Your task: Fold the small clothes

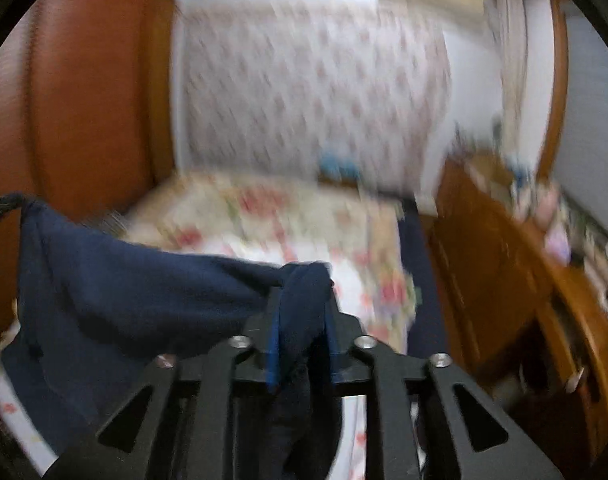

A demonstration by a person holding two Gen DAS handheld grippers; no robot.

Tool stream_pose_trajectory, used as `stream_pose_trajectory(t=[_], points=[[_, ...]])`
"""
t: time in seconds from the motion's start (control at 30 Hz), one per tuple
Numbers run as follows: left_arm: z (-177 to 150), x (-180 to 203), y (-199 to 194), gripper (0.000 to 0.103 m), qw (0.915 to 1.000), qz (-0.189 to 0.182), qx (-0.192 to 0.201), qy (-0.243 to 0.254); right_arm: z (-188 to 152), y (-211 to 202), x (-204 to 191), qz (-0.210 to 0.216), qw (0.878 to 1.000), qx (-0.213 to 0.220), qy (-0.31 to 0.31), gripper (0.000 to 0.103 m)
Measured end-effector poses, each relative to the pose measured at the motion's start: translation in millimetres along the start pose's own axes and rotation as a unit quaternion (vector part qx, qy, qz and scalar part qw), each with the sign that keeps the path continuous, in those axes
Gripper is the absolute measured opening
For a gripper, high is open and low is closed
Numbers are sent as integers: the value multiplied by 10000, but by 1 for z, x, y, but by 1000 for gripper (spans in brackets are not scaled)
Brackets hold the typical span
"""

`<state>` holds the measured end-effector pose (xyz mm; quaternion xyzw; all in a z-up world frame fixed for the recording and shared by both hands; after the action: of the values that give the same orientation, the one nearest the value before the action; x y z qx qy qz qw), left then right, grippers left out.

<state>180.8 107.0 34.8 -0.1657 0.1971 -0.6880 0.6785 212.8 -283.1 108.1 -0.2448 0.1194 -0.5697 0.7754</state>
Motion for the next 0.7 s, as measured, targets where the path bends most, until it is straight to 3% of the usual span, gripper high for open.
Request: stream_pose_trajectory(t=[0.03,0.1,0.17,0.27,0.47,0.7], points=[[-9,1,9,49,9999,-54,-122,-14,-6,25,2,-20,9997,-208,116,26],[-24,8,15,71,9995,-156,-275,23,-19,58,3,77,9984,-441,352,32],[-37,13,14,84,9987,-304,-402,23,-31,72,-1,260,9973,-532,442,37],[-54,23,4,84,9976,-379,-569,133,-46,73,-6,469,9961,-604,447,39],[-84,39,-20,84,9954,-632,-714,66,-80,45,7,502,9950,-697,507,41],[-128,64,-22,84,9893,-877,-1157,119,-112,17,6,414,9941,-965,268,41]])
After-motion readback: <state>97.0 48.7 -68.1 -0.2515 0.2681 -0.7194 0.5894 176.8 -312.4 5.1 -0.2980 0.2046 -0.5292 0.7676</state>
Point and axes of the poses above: each gripper's, at about its wrist camera, not at the fingertips, and y roughly the way its jaws point, x to its right, z to its top, the point moved 1 cm from there along y, roughly the way its jaws point
